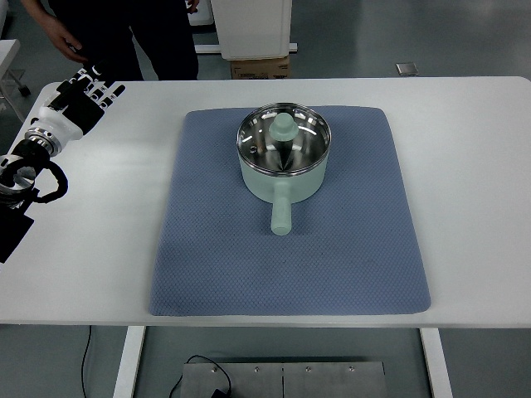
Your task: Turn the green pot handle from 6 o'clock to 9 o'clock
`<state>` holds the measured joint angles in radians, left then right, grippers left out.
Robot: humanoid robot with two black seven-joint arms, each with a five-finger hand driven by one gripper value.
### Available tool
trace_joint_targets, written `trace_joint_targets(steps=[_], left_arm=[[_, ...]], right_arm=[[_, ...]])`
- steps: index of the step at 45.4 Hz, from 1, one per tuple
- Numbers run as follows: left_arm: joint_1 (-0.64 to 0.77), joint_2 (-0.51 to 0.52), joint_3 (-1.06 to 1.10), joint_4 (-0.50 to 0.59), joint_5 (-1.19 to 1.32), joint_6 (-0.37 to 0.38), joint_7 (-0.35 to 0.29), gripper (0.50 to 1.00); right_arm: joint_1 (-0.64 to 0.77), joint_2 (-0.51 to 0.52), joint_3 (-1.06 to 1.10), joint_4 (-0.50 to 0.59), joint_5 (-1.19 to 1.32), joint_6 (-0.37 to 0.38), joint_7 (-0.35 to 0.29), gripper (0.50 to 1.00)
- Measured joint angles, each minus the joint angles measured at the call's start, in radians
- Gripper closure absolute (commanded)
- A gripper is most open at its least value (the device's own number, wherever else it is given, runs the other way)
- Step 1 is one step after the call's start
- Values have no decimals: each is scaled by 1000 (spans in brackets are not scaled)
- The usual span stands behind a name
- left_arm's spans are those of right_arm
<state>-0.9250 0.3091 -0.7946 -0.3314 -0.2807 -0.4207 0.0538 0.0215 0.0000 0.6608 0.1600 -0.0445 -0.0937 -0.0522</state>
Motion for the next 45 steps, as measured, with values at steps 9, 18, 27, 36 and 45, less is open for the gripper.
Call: trace_joint_targets(steps=[9, 18, 27, 36, 45], left_arm=[[8, 1, 1, 2, 0, 8, 0, 500], [11, 5, -4, 2, -1, 8, 0, 500], [18, 33, -4, 1, -3, 9, 0, 500], [-45, 79, 4, -29, 0, 5, 0, 500], [-112, 80, 8, -180, 103, 6, 0, 500]], right_arm=[[0, 0, 0, 1, 0, 0, 0, 500], [0, 0, 0, 0, 0, 0, 0, 500], [0, 0, 0, 0, 0, 0, 0, 500], [0, 0, -1, 0, 0, 0, 0, 500], [0, 0, 0, -1, 0, 0, 0, 500]])
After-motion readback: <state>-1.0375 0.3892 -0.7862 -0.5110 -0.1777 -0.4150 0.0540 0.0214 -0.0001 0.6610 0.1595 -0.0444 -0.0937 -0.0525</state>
